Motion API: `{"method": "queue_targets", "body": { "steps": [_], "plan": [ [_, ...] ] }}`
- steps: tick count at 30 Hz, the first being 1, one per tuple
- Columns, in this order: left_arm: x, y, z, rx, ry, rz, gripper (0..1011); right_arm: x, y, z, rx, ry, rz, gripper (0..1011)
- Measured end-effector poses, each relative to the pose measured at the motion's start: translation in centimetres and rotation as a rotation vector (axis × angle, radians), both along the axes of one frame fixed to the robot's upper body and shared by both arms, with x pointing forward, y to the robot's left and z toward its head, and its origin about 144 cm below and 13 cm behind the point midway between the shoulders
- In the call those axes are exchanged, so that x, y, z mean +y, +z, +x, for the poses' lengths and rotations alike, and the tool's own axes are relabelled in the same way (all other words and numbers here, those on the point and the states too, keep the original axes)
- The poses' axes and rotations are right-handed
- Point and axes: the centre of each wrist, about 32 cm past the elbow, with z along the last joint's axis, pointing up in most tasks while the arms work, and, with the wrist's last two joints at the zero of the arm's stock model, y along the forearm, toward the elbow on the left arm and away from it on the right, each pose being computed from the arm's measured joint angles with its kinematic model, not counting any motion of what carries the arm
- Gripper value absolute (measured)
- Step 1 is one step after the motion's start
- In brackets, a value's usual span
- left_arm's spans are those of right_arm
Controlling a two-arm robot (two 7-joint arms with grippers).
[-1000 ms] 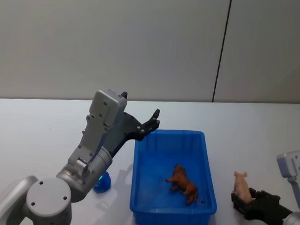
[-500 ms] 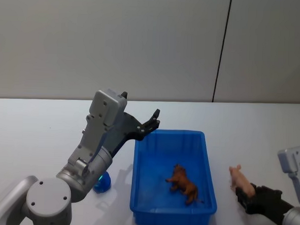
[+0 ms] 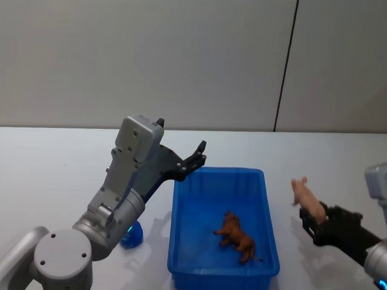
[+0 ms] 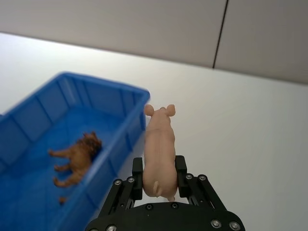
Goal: Pick up the two dolls from the table and place them into the box.
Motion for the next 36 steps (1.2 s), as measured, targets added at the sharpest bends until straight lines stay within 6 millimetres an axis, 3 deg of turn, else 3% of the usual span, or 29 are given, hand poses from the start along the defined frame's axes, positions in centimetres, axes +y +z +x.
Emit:
{"method": "queue_targets", "body": {
  "steps": [13, 22, 29, 36],
  "plan": [
    [0.0, 0.0, 0.0, 0.000, 0.000, 0.000, 1001, 1.7, 3.0, 1.3, -0.107, 0.142, 0.060, 378],
    [0.0, 0.0, 0.0, 0.000, 0.000, 0.000, 1001, 3.7, 3.8, 2.0, -0.100, 0.240, 0.093, 381],
    [0.0, 0.0, 0.0, 0.000, 0.000, 0.000, 1001, 4.8, 3.6, 2.4, -0.070, 0.271, 0.097, 565],
    [0.0, 0.0, 0.0, 0.000, 0.000, 0.000, 1001, 5.4, 3.2, 2.6, -0.053, 0.276, 0.092, 817]
  ]
}}
